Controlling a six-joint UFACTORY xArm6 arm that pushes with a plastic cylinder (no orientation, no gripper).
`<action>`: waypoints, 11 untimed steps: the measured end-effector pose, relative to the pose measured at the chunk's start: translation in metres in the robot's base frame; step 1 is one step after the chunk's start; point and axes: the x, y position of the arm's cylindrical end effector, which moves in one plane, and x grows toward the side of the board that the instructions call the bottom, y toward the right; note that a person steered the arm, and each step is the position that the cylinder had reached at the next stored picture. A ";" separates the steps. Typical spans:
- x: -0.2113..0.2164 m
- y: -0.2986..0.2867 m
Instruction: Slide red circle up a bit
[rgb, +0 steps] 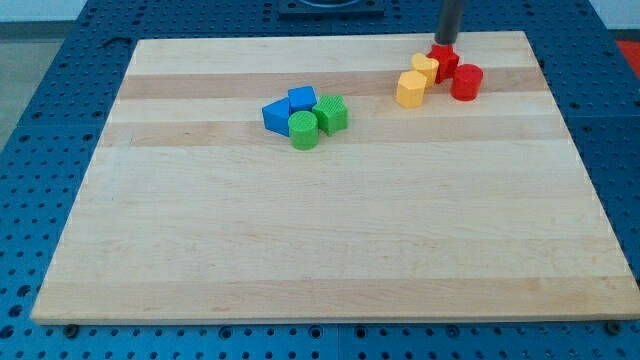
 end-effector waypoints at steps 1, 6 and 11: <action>0.025 0.040; 0.141 0.059; 0.096 0.033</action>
